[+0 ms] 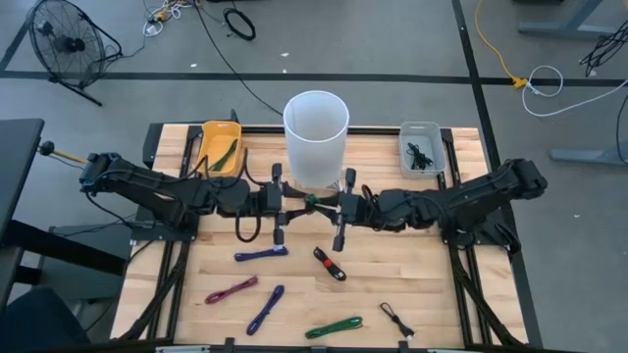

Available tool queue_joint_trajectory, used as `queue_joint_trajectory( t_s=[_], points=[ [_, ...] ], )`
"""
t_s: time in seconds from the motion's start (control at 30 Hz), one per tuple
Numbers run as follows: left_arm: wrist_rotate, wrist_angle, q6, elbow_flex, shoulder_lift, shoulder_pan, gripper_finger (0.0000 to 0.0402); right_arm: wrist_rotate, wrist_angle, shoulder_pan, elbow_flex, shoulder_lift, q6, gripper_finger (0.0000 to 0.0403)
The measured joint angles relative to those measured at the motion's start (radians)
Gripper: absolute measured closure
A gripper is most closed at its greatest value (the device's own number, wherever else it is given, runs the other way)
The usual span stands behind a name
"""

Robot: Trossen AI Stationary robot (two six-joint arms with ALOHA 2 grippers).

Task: Pick & Place USB Port
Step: Put the green USB cable into the yellow bin

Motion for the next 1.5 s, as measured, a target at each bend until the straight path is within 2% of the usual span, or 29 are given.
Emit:
queue_joint_trajectory(
  t_s=[0.07, 0.13, 0.23, 0.27, 0.47, 0.67, 0.83, 0.93, 1.0, 1.13, 1.3, 1.4, 1.5],
  points=[
    [0.011, -0.001, -0.016, 0.0, 0.0, 0.0, 0.0267, -0.024, 0.002, -0.009, 0.0, 0.0, 0.009, 0.0394],
    [0.014, -0.008, -0.029, 0.0, 0.0, 0.0, 0.029, -0.05, 0.01, -0.013, 0.0, 0.0, 0.009, 0.0394],
    [0.017, -0.015, -0.032, 0.0, 0.0, 0.0, 0.0363, -0.054, 0.006, -0.013, 0.0, 0.0, 0.009, 0.0393],
    [0.016, -0.018, -0.037, 0.0, 0.0, 0.0, 0.0375, -0.055, 0.006, -0.013, 0.0, 0.0, 0.009, 0.0391],
    [-0.001, -0.035, -0.061, 0.0, 0.0, -0.001, 0.0377, -0.053, -0.001, -0.013, 0.0, 0.001, 0.007, 0.0356],
    [-0.172, -0.125, -0.078, 0.0, -0.036, -0.039, 0.0377, -0.049, -0.002, -0.013, 0.0, 0.001, 0.004, 0.0317],
    [-0.441, -0.327, -0.154, 0.0, -0.118, -0.075, 0.0377, -0.062, -0.024, -0.011, 0.0, 0.001, -0.001, 0.0298],
    [-0.604, -0.527, -0.274, 0.0, -0.182, -0.069, 0.0378, -0.06, -0.026, -0.012, 0.0, 0.001, -0.001, 0.0292],
    [-0.662, -0.68, -0.378, 0.0, -0.226, -0.056, 0.0378, -0.057, -0.032, -0.012, 0.0, 0.001, 0.001, 0.0291],
    [-0.722, -0.965, -0.577, 0.0, -0.305, 0.003, 0.0378, -0.057, -0.037, -0.011, 0.0, 0.001, 0.0, 0.0293],
    [-0.736, -1.265, -0.789, 0.0, -0.365, 0.153, 0.0378, -0.056, -0.038, -0.011, 0.0, 0.0, 0.0, 0.0293],
    [-0.717, -1.328, -0.801, 0.0, -0.376, 0.26, 0.0379, -0.056, -0.046, -0.011, 0.0, 0.0, 0.0, 0.0293],
    [-0.665, -1.322, -0.744, -0.004, -0.374, 0.375, 0.0379, -0.054, -0.055, -0.011, 0.0, 0.0, -0.001, 0.0293]
  ],
)
